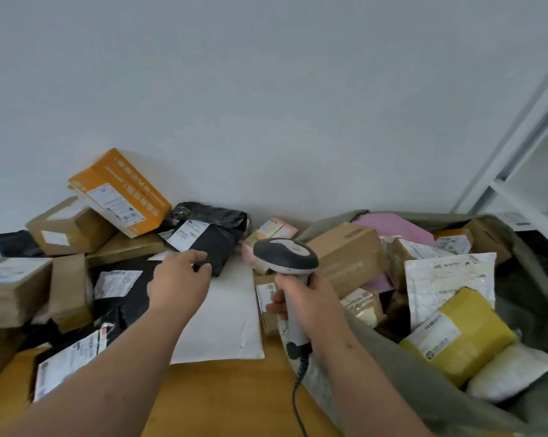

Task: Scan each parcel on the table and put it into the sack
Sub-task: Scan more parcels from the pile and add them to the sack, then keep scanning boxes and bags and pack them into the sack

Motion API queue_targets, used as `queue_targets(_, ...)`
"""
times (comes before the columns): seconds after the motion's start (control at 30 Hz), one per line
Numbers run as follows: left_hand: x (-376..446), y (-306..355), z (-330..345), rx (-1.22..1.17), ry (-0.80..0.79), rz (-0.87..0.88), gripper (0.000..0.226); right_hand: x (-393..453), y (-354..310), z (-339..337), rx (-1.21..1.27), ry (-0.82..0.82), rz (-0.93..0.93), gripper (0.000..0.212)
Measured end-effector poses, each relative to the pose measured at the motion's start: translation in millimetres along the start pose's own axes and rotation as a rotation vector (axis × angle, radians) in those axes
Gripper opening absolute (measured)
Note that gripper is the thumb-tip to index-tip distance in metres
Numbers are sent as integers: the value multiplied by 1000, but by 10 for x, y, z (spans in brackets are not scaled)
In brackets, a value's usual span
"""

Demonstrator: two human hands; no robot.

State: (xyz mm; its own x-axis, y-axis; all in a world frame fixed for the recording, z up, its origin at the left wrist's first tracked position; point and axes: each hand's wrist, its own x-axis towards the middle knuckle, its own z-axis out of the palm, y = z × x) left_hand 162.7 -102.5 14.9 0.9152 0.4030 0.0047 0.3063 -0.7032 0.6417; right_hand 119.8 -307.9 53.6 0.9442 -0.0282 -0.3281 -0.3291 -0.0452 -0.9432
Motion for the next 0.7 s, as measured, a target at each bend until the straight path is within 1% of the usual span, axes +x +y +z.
queue_targets(0.2, 80, -987, -579, 79, 0, -131, 34, -96, 176, 999, -58, -51, 45, 11)
queue_targets(0.27, 113, -1334, -747, 113, -33, -174, 36, -110, 274, 1325, -76, -62, 76, 12)
queue_targets(0.43, 98, -2198, -963, 151, -236, -321, 54, -156, 572, 1994, -121, -125, 157, 14)
queue_targets(0.53, 30, -2565, -989, 184, -331, -400, 61, -158, 741, 2278, -143, -135, 210, 13)
queue_targets(0.6, 3, -2740, -981, 201, -370, -440, 62, -150, 852, 2421, -163, -132, 248, 15)
queue_targets(0.7, -10, -2942, -925, 147, -386, -518, 70, -119, 996, 2568, -229, -141, 293, 17)
